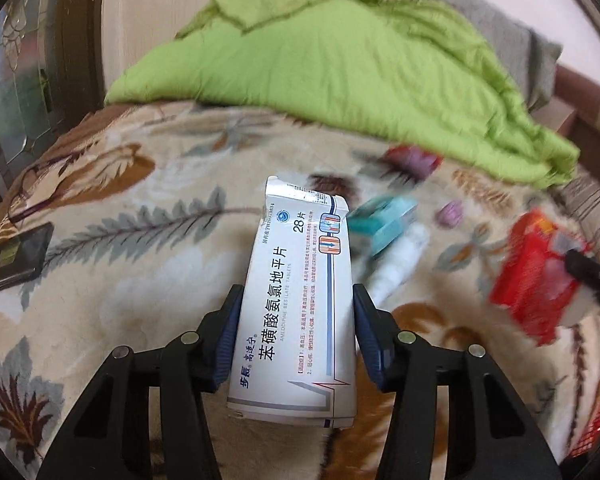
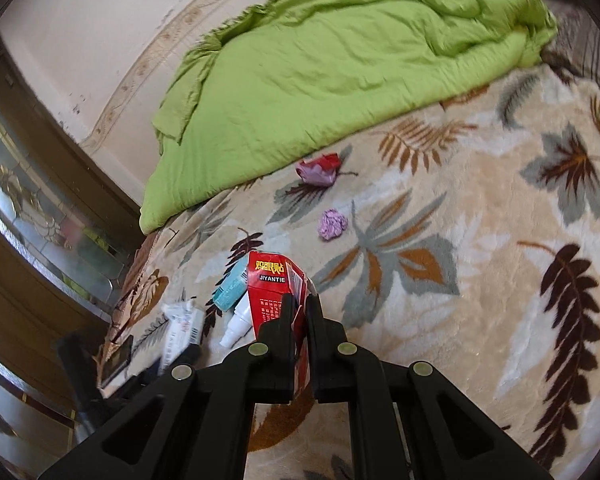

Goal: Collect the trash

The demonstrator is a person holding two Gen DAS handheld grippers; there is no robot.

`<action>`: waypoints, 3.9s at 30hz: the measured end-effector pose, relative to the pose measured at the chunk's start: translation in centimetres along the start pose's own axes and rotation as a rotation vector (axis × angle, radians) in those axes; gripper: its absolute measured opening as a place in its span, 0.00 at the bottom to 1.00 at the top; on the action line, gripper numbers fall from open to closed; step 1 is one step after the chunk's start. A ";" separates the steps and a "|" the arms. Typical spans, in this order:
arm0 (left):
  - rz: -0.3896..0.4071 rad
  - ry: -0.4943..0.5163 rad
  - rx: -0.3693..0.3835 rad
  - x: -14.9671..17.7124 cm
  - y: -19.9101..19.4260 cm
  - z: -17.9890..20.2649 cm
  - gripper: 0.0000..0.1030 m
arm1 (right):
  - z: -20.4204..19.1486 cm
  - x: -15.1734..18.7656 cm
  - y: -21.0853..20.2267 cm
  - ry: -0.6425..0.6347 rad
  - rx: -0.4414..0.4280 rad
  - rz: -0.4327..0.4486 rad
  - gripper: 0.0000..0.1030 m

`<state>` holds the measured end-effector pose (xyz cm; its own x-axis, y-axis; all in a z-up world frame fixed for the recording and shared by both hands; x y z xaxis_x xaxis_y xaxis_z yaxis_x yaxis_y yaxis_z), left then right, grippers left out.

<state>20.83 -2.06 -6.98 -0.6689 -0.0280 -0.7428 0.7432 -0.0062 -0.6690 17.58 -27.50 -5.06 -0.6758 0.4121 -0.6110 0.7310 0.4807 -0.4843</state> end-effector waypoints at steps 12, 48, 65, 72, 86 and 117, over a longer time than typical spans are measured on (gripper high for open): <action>0.055 0.078 0.071 -0.1 -1.7 2.1 0.50 | -1.2 0.3 0.5 -0.074 0.021 0.003 0.06; 0.060 0.118 0.094 0.4 -2.2 3.2 0.50 | -1.3 0.4 1.0 -0.077 0.027 -0.015 0.06; 0.068 0.131 0.114 0.6 -3.0 4.5 0.50 | -1.4 0.7 0.4 -0.075 0.030 0.002 0.06; 0.080 0.169 0.156 1.8 -4.7 5.7 0.50 | -0.8 1.1 -2.6 -0.023 0.031 0.039 0.06; 0.068 0.284 0.379 5.5 -11.3 13.1 0.50 | 6.2 4.3 -20.1 0.127 0.124 0.199 0.06; -0.058 0.691 0.926 13.9 -24.5 40.0 0.78 | 18.0 10.0 -46.1 0.356 0.559 0.463 0.47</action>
<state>-6.12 -42.29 0.09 -0.3549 0.5467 -0.7584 0.2457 -0.7281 -0.6399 -21.17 -59.48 -0.12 -0.2139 0.7419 -0.6355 0.8193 -0.2181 -0.5303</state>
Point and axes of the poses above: each gripper's, at about its wrist camera, not at the fingertips, and y roughly the way its jaws point, z to its right, x to its underside, the point moved 2 cm from there along y, roughly the way its jaws point, and after that the axes turned 9 degrees about -x, right-handed, at the moved point
